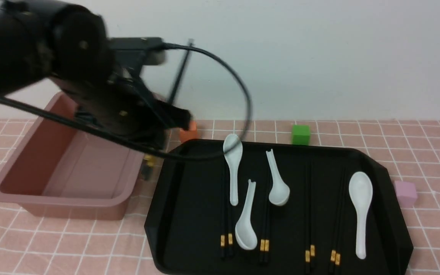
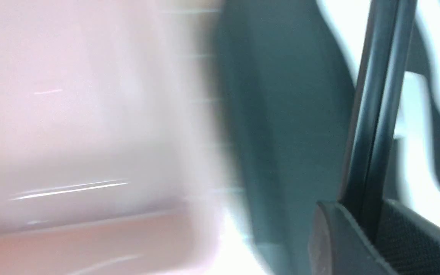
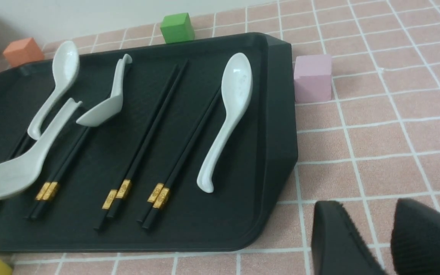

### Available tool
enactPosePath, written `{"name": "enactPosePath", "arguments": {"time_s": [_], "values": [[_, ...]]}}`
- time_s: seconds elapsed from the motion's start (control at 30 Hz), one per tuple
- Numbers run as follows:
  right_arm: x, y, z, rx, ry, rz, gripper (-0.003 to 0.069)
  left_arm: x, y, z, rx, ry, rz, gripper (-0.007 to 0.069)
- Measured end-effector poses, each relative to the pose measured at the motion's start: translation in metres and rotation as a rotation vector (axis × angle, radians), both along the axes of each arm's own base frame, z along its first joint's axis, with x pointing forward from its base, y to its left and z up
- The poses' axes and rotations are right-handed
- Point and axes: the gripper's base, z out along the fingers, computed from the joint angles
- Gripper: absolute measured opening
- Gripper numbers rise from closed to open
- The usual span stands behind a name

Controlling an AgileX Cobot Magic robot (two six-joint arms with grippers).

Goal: On pink tablecloth take chopsticks from black tray and put them in box.
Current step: 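Place the chopsticks into the pink bin with the left gripper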

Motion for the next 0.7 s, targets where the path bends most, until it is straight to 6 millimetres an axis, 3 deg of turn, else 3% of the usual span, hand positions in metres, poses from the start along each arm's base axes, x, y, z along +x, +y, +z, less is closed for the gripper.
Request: {"name": "enactPosePath", "arguments": {"time_s": [0.07,0.13,0.17,0.2,0.37,0.43,0.57,0.63,0.7], "values": [[0.0,0.0,0.0,-0.001,0.0,0.0,0.024,0.016,0.027,-0.011,0.021,0.019,0.081,0.012],[0.0,0.0,0.0,-0.002,0.0,0.0,0.024,0.024,0.039,-0.018,0.027,0.028,0.117,0.012],[0.0,0.0,0.0,-0.002,0.0,0.0,0.024,0.036,0.055,-0.033,0.041,0.052,0.163,0.012],[0.0,0.0,0.0,-0.002,0.0,0.0,0.024,0.036,0.056,-0.033,0.041,0.051,0.168,0.012],[0.0,0.0,0.0,-0.002,0.0,0.0,0.024,0.056,0.078,-0.072,0.077,0.127,0.219,0.0123],[0.0,0.0,0.0,-0.002,0.0,0.0,0.024,0.058,0.08,-0.077,0.095,0.137,0.217,0.0149],[0.0,0.0,0.0,-0.002,0.0,0.0,0.024,0.057,0.08,-0.075,0.104,0.136,0.215,0.0272],[0.0,0.0,0.0,-0.002,0.0,0.0,0.024,0.051,0.081,-0.063,0.094,0.126,0.224,0.0376],[0.0,0.0,0.0,-0.002,0.0,0.0,0.024,0.046,0.081,-0.054,0.087,0.117,0.227,0.0409]]}}
